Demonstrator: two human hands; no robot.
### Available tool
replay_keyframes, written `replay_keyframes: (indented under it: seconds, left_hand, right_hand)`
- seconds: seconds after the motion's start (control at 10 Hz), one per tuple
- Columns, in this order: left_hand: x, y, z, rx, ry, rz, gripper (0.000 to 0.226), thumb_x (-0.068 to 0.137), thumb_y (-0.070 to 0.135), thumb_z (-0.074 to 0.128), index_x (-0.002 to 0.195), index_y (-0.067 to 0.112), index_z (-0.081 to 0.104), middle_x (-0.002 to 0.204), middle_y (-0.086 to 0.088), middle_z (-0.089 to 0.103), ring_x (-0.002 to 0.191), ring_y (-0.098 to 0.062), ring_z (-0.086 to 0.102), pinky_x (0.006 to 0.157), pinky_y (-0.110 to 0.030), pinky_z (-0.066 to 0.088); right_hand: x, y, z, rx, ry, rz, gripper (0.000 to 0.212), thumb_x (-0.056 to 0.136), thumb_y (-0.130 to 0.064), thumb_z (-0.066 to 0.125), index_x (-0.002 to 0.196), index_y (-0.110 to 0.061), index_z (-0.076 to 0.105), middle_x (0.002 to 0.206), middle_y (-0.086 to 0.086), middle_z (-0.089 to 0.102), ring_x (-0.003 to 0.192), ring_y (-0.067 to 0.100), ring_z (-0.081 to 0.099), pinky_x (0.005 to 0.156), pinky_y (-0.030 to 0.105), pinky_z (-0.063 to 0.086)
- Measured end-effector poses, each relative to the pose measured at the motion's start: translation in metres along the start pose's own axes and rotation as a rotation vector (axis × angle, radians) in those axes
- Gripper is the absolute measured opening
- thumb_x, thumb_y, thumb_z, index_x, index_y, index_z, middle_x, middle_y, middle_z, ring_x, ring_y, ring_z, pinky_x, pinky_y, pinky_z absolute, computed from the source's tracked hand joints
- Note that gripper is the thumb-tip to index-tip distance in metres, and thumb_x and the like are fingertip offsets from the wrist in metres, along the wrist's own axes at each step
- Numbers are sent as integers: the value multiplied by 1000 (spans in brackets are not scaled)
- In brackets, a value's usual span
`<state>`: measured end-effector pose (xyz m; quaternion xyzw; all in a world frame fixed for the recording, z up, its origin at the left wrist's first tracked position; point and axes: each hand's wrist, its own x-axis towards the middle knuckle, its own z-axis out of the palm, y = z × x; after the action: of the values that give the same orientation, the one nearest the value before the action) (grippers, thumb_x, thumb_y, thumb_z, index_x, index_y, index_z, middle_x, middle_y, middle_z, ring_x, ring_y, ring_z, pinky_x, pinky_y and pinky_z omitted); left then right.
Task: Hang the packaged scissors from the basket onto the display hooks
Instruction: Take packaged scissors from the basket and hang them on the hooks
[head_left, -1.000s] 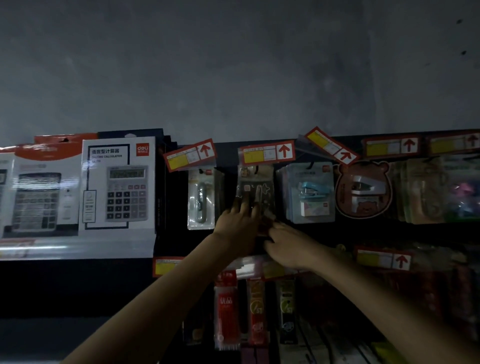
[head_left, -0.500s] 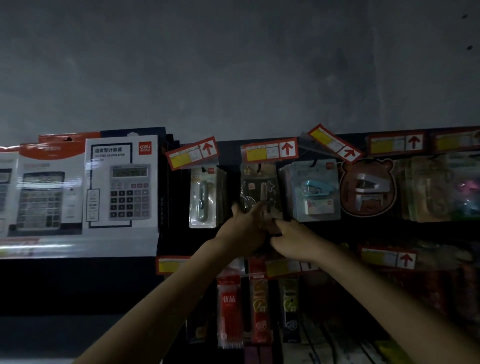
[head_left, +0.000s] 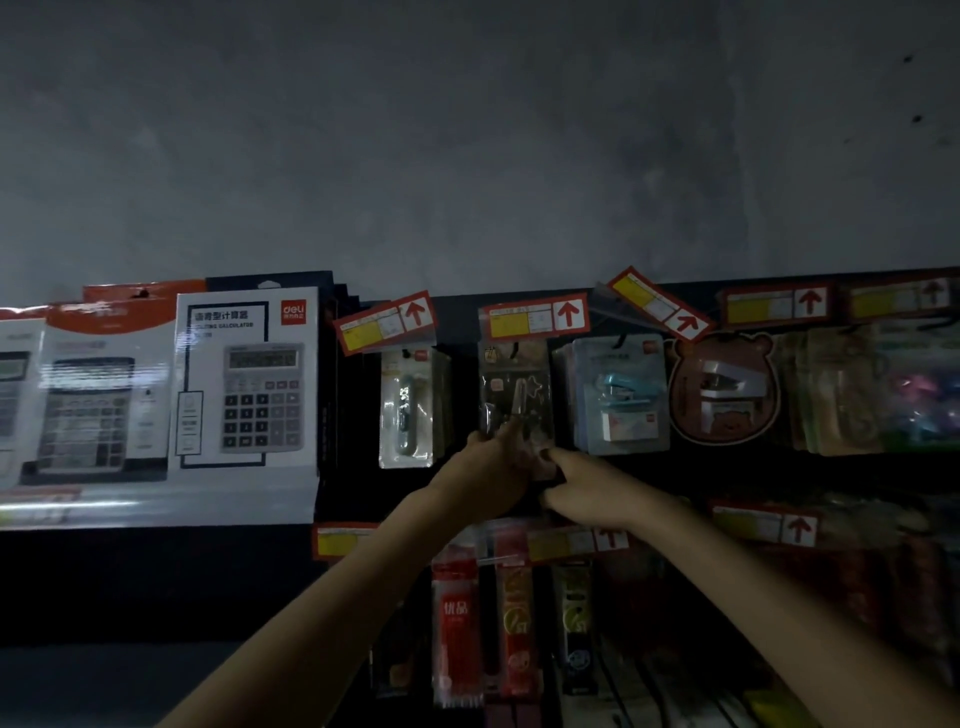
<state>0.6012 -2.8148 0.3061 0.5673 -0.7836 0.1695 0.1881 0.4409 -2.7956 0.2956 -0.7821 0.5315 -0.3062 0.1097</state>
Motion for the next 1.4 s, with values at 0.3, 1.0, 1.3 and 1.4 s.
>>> replay_keyframes:
  seconds: [0.3,1.0,1.3,1.4]
  left_hand:
    - [-27,3,-10,-176,64,-11,60,86,52,40,140,28,44,135,-5,53,120,-34,59,92,-46,55]
    - [-274,0,23,186,301,-237,70,93,61,48,156,33,33,163,-6,32,147,-28,35,116,-50,37]
    - [-503,-31,32,244,164,-715,68,93,59,52,154,31,39,158,-5,39,134,-31,49,104,-46,46]
    - [-580,-36,32,256,114,-865,71,92,60,55,154,31,38,157,-4,41,134,-32,50,104,-47,46]
  right_hand:
    - [-11,3,6,-66,71,-29,31,93,-35,56,120,-22,65,107,0,71,90,16,67,82,39,58]
    - [-151,-12,119,19,410,-484,67,91,-48,67,149,-23,48,156,-4,42,146,15,36,116,38,39]
    - [-245,-83,278,241,-16,-612,68,86,-54,68,146,-26,51,150,-5,47,139,18,45,109,43,45]
    - [-286,-120,327,248,-151,-666,68,84,-64,56,144,-30,50,147,-10,48,135,17,48,107,40,47]
